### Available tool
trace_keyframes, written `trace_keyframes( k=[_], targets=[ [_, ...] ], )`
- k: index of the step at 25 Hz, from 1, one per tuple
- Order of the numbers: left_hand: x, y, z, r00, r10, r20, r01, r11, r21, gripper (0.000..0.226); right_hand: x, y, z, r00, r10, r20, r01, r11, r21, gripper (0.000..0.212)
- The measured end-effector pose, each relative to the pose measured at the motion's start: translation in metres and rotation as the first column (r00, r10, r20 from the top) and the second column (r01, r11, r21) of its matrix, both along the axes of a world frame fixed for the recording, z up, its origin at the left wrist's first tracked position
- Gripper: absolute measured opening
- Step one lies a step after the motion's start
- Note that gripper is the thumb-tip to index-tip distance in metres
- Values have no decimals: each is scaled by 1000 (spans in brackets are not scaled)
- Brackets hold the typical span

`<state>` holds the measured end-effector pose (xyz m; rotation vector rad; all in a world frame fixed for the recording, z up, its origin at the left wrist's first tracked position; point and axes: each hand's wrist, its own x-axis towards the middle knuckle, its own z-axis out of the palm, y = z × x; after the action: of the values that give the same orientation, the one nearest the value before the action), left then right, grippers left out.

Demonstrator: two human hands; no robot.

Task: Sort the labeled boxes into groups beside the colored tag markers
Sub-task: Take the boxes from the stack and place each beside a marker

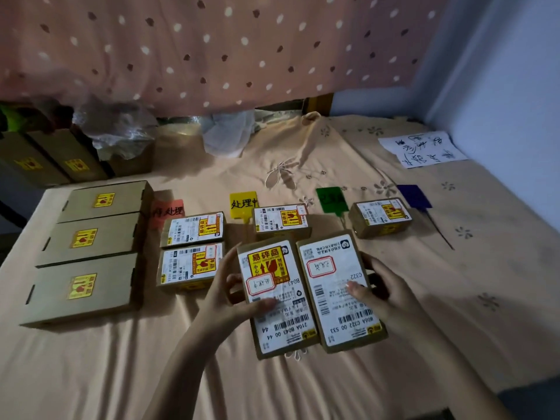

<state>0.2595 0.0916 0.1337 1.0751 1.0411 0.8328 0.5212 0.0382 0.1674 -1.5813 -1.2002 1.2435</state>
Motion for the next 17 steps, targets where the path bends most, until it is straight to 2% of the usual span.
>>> trace_keyframes(
  k=[2,5,8,12,15,17],
  targets=[
    [14,0,-2,999,-20,-39,21,1000,12,113,7,-1,2,985,50,162,-44,998,-40,64],
    [41,-3,-4,999,-13,-42,14,1000,23,105,17,4,8,892,65,447,-19,994,-107,86],
    [63,-6,-7,998,-10,-60,13,999,46,96,29,9,15,829,109,549,-19,986,-168,108],
    [103,-12,-12,995,27,-100,-24,999,37,86,67,15,13,807,191,559,-95,976,-197,117],
    [136,-18,-21,992,46,-117,-45,999,4,91,102,18,-1,843,254,473,-164,961,-225,139],
    [158,-22,-26,990,51,-128,-54,998,-16,87,127,20,-16,883,277,379,-197,951,-236,138]
  ],
)
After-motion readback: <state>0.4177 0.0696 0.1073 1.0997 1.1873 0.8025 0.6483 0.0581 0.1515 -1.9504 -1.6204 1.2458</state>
